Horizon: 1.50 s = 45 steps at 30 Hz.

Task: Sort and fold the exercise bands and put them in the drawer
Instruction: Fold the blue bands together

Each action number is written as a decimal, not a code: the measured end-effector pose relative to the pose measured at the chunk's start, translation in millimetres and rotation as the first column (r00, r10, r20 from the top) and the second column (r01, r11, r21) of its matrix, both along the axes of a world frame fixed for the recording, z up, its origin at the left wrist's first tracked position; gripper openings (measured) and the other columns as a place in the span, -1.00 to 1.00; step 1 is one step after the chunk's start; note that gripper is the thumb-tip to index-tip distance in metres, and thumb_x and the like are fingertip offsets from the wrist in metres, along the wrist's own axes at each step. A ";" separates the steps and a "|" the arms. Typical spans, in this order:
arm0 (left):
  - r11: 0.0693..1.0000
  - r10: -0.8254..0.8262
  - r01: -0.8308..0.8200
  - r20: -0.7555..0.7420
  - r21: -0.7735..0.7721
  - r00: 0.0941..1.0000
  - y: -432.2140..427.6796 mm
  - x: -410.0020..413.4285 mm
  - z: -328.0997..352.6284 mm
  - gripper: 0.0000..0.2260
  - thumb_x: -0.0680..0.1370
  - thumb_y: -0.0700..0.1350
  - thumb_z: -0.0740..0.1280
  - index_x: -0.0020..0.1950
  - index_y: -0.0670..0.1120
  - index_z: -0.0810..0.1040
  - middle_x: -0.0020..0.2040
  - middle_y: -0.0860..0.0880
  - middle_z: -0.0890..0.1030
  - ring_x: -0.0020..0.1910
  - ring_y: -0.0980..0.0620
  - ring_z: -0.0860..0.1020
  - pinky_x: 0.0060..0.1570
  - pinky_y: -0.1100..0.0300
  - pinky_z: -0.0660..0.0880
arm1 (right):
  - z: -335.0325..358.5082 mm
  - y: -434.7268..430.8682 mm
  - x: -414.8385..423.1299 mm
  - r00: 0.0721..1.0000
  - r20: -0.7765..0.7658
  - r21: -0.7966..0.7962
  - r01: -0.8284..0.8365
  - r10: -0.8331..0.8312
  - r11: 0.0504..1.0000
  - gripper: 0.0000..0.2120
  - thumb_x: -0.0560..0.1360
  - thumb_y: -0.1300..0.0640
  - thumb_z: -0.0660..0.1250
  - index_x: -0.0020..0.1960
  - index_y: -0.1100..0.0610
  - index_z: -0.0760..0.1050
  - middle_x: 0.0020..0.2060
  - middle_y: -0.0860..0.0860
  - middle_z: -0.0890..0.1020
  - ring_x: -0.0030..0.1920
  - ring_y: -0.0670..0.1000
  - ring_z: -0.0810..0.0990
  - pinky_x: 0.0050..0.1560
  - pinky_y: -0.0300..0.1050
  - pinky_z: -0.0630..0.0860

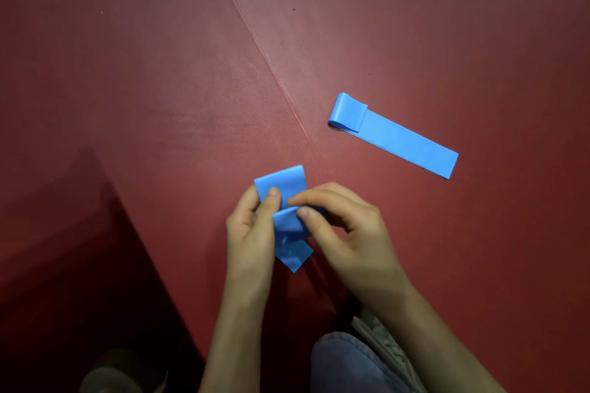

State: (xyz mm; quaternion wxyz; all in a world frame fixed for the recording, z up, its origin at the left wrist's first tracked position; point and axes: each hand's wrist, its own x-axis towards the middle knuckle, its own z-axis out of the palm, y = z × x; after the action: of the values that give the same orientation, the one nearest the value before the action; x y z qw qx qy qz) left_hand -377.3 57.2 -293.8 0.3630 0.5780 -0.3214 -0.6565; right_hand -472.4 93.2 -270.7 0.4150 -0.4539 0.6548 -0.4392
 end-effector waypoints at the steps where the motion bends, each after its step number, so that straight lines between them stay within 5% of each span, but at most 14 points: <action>1: 0.999 -0.037 0.037 -0.029 0.003 0.999 1.6 0.0 -1.6 -0.84 0.51 -0.23 0.24 -0.24 -0.09 0.53 -0.39 0.09 0.59 -0.34 0.20 0.52 -0.30 0.36 0.46 | -1.0 -3.2 -1.9 1.000 -0.006 -0.003 0.003 -0.003 1.000 -0.83 0.44 0.21 0.25 -0.07 0.15 0.61 -0.19 -0.27 0.50 -0.16 -0.31 0.50 -0.12 -0.48 0.37; 4: 0.997 -0.058 0.061 -0.088 0.040 0.994 5.6 -0.4 -3.8 -0.84 0.44 -0.11 0.25 -0.14 -0.06 0.62 -0.18 -0.08 0.61 -0.14 -0.04 0.53 -0.12 0.15 0.49 | -4.9 -12.1 -4.0 0.998 -0.006 0.003 0.061 -0.061 0.998 -0.87 0.43 0.24 0.32 -0.09 0.14 0.63 -0.22 -0.22 0.47 -0.18 -0.29 0.49 -0.16 -0.47 0.37; 10: 0.994 -0.062 0.068 -0.074 0.085 0.995 5.2 -1.7 -1.5 -0.61 0.44 0.16 0.16 -0.08 -0.09 0.63 -0.13 -0.07 0.69 -0.07 -0.04 0.63 -0.04 0.10 0.53 | -7.7 -20.1 -2.3 0.991 -0.050 0.023 0.128 -0.126 0.992 -0.85 0.39 0.26 0.32 -0.09 0.13 0.61 -0.24 -0.16 0.53 -0.17 -0.25 0.48 -0.07 -0.48 0.35; 13: 0.991 -0.132 0.132 -0.029 0.009 0.991 4.5 -4.5 4.3 -0.88 0.51 -0.10 0.25 -0.09 -0.05 0.57 -0.26 0.10 0.69 -0.21 0.20 0.63 -0.17 0.37 0.52 | -9.8 -20.7 -2.1 0.988 -0.053 0.032 0.147 -0.146 0.989 -0.81 0.36 0.18 0.34 -0.09 -0.08 0.51 -0.24 -0.23 0.53 -0.17 -0.18 0.48 -0.06 -0.44 0.35; 15: 0.990 -0.139 0.139 -0.041 -0.003 0.989 2.7 -6.2 8.3 -0.80 0.53 -0.32 0.16 -0.10 -0.08 0.52 -0.37 0.18 0.66 -0.33 0.29 0.60 -0.29 0.47 0.48 | -11.3 -21.8 -1.5 0.985 0.004 0.049 0.172 -0.172 0.984 -0.73 0.34 0.19 0.34 -0.08 -0.15 0.46 -0.22 -0.17 0.54 -0.16 -0.15 0.50 -0.04 -0.39 0.38; 20: 0.989 -0.049 0.053 0.039 -0.135 0.998 -5.4 -4.0 16.9 -0.74 0.54 -0.34 0.13 -0.20 -0.05 0.49 -0.44 0.25 0.59 -0.39 0.36 0.51 -0.31 0.52 0.41 | -18.8 -18.6 -5.4 0.948 0.253 0.027 0.194 -0.194 0.981 -0.74 0.39 0.08 0.29 0.06 -0.12 0.41 0.01 -0.11 0.54 0.06 -0.17 0.52 0.13 -0.23 0.45; 22: 0.982 -0.004 0.018 0.074 -0.187 0.997 -10.8 -1.4 20.6 -0.75 0.53 -0.26 0.21 -0.29 0.01 0.49 -0.47 0.23 0.53 -0.42 0.34 0.45 -0.33 0.51 0.38 | -28.1 -15.6 -12.5 0.915 0.354 0.096 0.172 -0.195 0.980 -0.73 0.37 0.18 0.22 0.02 -0.07 0.43 -0.01 -0.14 0.56 0.03 -0.29 0.52 0.11 -0.32 0.44; 24: 0.981 0.012 -0.005 0.038 -0.195 0.999 -15.9 0.7 23.6 -0.77 0.47 -0.14 0.21 -0.32 0.04 0.58 -0.44 0.20 0.53 -0.39 0.30 0.44 -0.31 0.48 0.40 | -42.9 -11.9 -18.6 0.931 0.342 0.175 0.073 -0.130 0.982 -0.61 0.27 0.27 0.12 0.00 -0.05 0.44 -0.03 -0.14 0.56 -0.01 -0.39 0.50 0.11 -0.44 0.37; 27: 0.981 -0.002 -0.004 -0.032 -0.192 0.999 -20.5 0.7 27.1 -0.72 0.45 -0.10 0.17 -0.27 0.17 0.63 -0.38 0.21 0.60 -0.34 0.31 0.51 -0.25 0.46 0.46 | -63.3 -6.6 -19.2 0.984 0.172 0.270 -0.097 0.051 0.958 -0.45 0.20 0.12 0.14 0.21 0.01 0.39 0.18 -0.07 0.49 0.19 -0.30 0.42 0.24 -0.48 0.23; 32: 0.984 -0.039 0.019 -0.108 -0.177 0.993 -21.9 0.6 33.6 -0.82 0.42 -0.05 0.27 -0.22 0.15 0.65 -0.30 0.19 0.65 -0.24 0.29 0.57 -0.16 0.41 0.49 | -81.6 -12.4 -16.4 0.976 0.118 0.263 -0.208 0.183 0.942 -0.39 0.22 0.02 0.13 0.28 -0.14 0.18 0.36 -0.02 0.30 0.41 -0.08 0.22 0.43 -0.23 0.13; 36: 0.988 -0.047 0.022 -0.163 -0.155 0.986 -22.8 -0.4 39.8 -0.83 0.42 -0.06 0.27 -0.22 0.12 0.66 -0.29 0.13 0.66 -0.23 0.22 0.59 -0.14 0.35 0.53 | -86.4 -22.3 -13.0 0.960 0.126 0.265 -0.274 0.249 0.925 -0.40 0.27 0.16 0.12 0.32 0.18 0.30 0.27 0.01 0.39 0.36 -0.08 0.29 0.40 -0.23 0.19; 40: 0.986 0.002 -0.027 -0.150 -0.163 0.989 -25.9 3.5 41.1 -0.81 0.35 0.06 0.25 -0.18 0.09 0.65 -0.26 0.09 0.65 -0.14 0.05 0.55 -0.08 0.22 0.51 | -100.8 -20.6 -16.4 0.909 -0.005 0.394 -0.381 0.416 0.836 -0.49 0.30 0.07 0.07 0.16 0.31 0.39 0.17 0.22 0.51 0.23 0.16 0.45 0.26 0.05 0.36; 45: 0.982 0.087 -0.112 -0.156 -0.154 0.984 -28.9 11.8 38.6 -0.78 0.32 0.08 0.27 -0.16 0.08 0.65 -0.24 0.07 0.65 -0.14 0.01 0.56 -0.10 0.24 0.53 | -114.4 10.1 -25.7 0.780 -0.092 0.592 -0.458 0.620 0.663 -0.68 0.50 0.04 0.07 0.15 0.20 0.35 0.05 0.21 0.58 0.09 0.22 0.52 0.08 0.11 0.44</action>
State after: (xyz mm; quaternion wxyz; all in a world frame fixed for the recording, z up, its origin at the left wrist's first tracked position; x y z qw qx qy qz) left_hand -365.5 28.2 -255.2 0.4640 0.5116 -0.3163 -0.6504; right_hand -498.0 103.3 -385.2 0.5381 -0.5514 0.6371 -0.0220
